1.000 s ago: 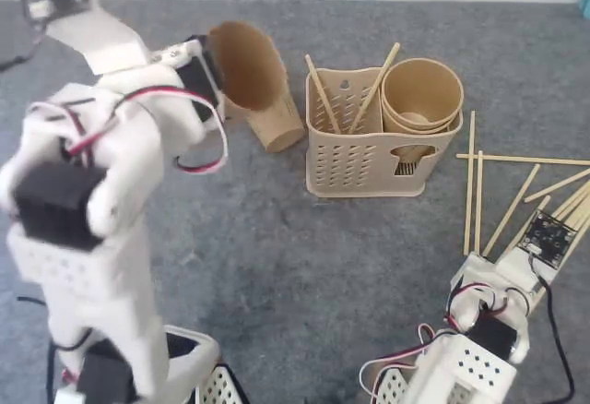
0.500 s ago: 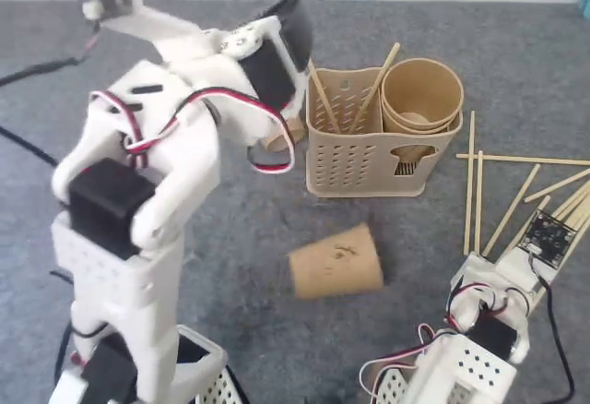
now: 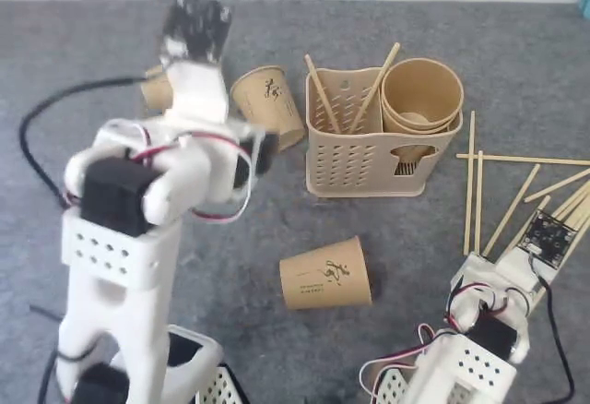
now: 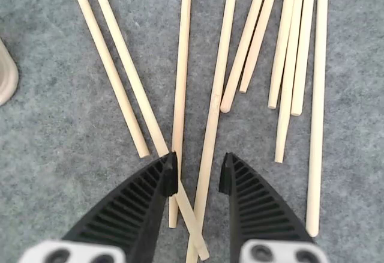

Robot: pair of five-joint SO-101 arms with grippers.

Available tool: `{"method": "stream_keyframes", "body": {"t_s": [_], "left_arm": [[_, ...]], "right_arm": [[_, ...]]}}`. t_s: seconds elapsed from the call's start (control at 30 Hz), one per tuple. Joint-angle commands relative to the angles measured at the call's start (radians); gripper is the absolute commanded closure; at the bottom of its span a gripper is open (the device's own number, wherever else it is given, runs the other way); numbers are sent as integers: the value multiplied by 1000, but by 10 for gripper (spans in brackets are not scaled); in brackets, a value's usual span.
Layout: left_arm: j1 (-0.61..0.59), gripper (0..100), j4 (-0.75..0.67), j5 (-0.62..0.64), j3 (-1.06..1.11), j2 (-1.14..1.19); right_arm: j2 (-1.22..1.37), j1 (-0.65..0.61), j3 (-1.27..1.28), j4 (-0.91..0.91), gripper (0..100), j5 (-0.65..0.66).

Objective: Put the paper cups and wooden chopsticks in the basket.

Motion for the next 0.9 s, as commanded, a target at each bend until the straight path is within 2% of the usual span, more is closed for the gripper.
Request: {"method": "stream_keyframes", "body": {"t_s": [0.0, 0.1, 0.17, 0.33, 0.43, 0.63, 0.77, 0.87], "left_arm": [[-114, 825, -94, -34, 295, -199], [-190, 825, -192, -81, 509, -315], [-236, 824, -264, -104, 661, -379], [-330, 823, -456, -130, 1001, -466], [-364, 823, -565, -132, 1141, -474], [-463, 823, -747, -129, 1285, -471], [-514, 823, -792, -127, 1308, -471], [-520, 823, -792, -127, 1310, -471]], "right_arm": [[-18, 61, -11, -12, 876, -9], [-16, 133, -54, -5, 876, -15], [-16, 134, -86, 54, 876, -9], [-7, 30, -226, 219, 876, -8], [-5, -45, -282, 236, 876, -6], [-5, -182, -410, 294, 876, 123], [-4, -232, -457, 302, 876, 126], [27, -232, -462, 283, 876, 54]]}}
